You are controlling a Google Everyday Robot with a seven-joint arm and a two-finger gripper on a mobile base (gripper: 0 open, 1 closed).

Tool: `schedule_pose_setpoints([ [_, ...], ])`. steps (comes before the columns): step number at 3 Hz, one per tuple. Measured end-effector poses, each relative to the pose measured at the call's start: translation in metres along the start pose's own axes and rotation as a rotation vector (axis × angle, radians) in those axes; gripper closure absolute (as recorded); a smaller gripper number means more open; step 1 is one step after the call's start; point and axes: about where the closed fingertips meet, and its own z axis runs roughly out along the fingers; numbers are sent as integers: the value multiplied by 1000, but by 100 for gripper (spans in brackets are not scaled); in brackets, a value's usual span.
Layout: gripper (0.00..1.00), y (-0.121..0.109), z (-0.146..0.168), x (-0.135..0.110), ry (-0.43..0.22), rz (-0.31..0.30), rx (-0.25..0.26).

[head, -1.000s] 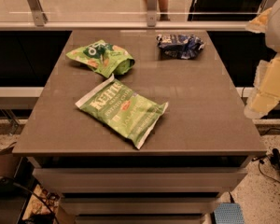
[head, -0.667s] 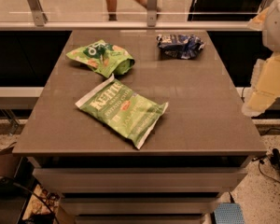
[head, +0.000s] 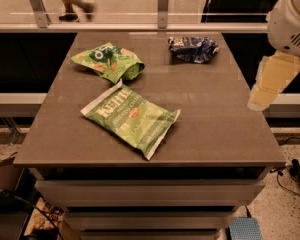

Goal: Pick blue chip bag

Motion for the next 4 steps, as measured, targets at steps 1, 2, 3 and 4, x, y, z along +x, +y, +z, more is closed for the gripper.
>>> schedule_pose_setpoints([
  [1,0,-18,8,0,-8,1,28],
  [2,0,-40,19,-1,-30,-4,41],
  [3,0,-64,31,-3,-61,-9,43],
  [4,0,-92,46,-7,-82,-17,25],
])
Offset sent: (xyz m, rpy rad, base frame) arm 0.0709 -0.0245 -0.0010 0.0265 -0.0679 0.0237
